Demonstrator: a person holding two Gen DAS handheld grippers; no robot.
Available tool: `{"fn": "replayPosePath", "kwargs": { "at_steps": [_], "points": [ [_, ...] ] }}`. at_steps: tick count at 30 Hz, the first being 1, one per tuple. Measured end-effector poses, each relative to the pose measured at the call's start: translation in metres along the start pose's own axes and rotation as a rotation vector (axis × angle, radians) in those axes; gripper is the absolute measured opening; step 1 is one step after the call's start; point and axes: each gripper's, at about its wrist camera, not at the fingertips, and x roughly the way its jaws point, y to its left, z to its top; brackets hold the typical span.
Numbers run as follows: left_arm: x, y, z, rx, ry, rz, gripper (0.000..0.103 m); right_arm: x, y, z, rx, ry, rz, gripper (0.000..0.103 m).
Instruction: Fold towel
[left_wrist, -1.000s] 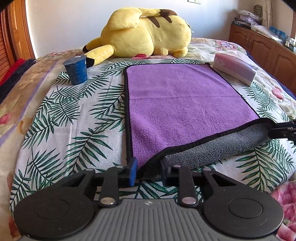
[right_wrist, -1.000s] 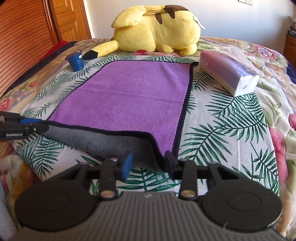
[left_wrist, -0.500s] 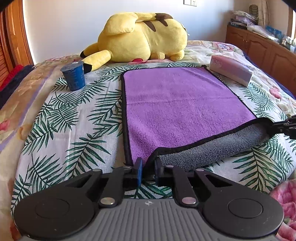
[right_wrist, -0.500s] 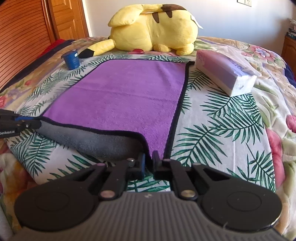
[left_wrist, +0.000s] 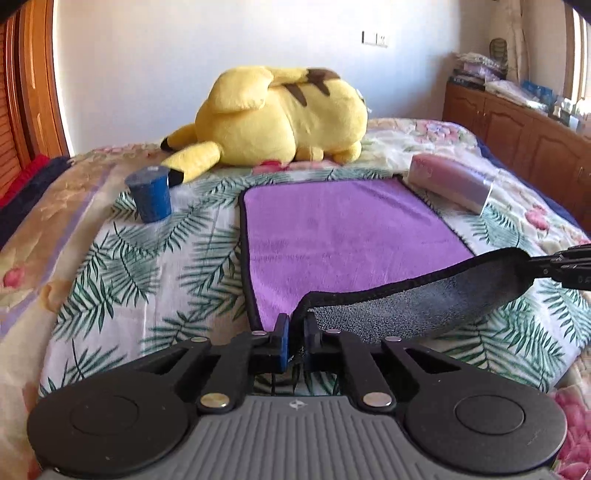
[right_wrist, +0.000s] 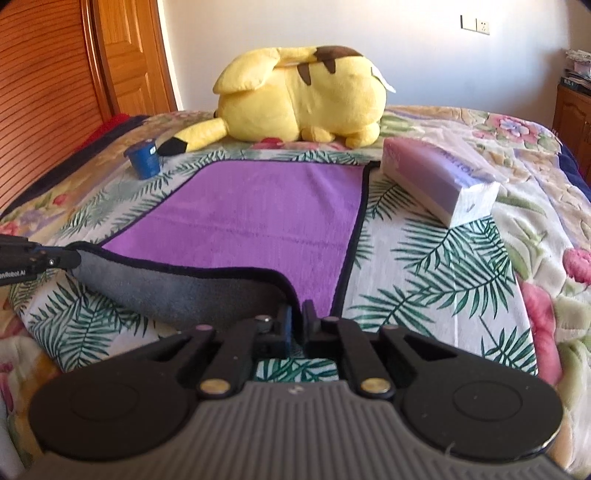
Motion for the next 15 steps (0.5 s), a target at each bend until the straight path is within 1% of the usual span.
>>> {"fn": "replayPosePath", "kwargs": {
  "at_steps": [9, 15],
  "points": [
    [-0.004, -0.003, 0.012, 0.022, -0.051, -0.001, 0.007, -0.004, -0.002, 0.008, -0.004, -0.05, -0.001, 0.006],
    [0.003, 0.0, 0.015, 0.02, -0.057, 0.006, 0.007, -0.007, -0.001, 0.012, -0.01, -0.079, 0.012, 0.006]
  ]
}}
